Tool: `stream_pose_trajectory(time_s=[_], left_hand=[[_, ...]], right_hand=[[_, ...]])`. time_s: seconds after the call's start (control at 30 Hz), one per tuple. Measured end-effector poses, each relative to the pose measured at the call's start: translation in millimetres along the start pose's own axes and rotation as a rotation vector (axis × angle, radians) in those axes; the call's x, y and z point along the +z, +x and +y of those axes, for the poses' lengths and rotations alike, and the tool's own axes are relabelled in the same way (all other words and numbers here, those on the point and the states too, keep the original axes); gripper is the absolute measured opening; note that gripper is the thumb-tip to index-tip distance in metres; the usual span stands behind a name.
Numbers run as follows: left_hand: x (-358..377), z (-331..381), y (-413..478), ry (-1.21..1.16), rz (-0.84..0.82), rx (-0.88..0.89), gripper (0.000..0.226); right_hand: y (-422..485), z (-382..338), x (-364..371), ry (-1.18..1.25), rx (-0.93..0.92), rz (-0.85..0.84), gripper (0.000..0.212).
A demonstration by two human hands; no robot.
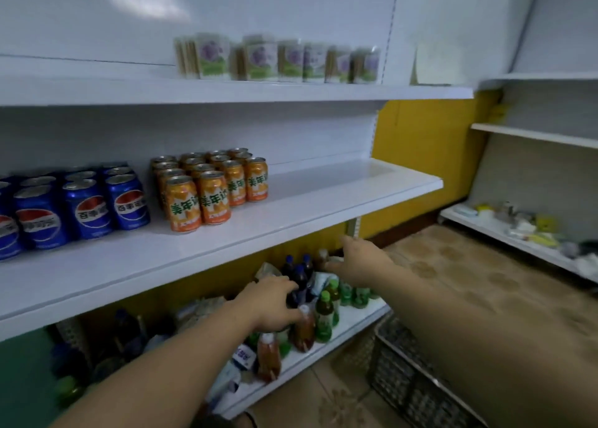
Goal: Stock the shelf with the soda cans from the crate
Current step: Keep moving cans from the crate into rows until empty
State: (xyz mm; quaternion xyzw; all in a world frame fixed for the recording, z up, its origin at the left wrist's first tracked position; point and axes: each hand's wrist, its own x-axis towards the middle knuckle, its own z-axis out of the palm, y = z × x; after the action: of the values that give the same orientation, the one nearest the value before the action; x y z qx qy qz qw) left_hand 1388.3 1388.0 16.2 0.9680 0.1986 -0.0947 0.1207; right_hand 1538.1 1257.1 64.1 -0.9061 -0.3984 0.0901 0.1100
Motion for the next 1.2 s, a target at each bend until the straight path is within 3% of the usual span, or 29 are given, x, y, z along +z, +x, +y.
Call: stream_pose_trajectory(time_s=[0.3,0.43,0.5,0.57,0.63,0.77,0.93,1.1,1.2], left_hand=[[126,101,86,0.064,-0.34,0.212,0.08],[184,116,118,-0.004,-0.477,0.267,0.083],[215,113,130,-0.065,-0.54,0.241,0.072],[246,105,142,-0.112,-0.612,0.206,0.048],[276,94,156,-0.126,-0.659,0.169,0.042],[342,68,185,-0.114,-0.741,0.137,0.067],[412,52,211,-0.157,-0.78,0.092,0.069],[473,43,231,-0.244,-0.894,0.051,0.078],[498,35,240,-0.261,-0.931,0.027,0.075]], right_hand=[[-53,158,74,-0.037,0.308,-0.156,0.063],[-56,212,129,-0.016,0.402,-0.258,0.068],[-47,232,163,-0.009,0.436,-0.316,0.07],[-34,245,200,0.002,0.44,-0.376,0.069],[-20,252,238,0.028,0.442,-0.455,0.07],[3,258,318,0.097,0.442,-0.615,0.07],[9,265,410,0.232,0.48,-0.752,0.069],[11,276,480,0.265,0.561,-0.897,0.092],[19,281,510,0.283,0.593,-0.906,0.092]])
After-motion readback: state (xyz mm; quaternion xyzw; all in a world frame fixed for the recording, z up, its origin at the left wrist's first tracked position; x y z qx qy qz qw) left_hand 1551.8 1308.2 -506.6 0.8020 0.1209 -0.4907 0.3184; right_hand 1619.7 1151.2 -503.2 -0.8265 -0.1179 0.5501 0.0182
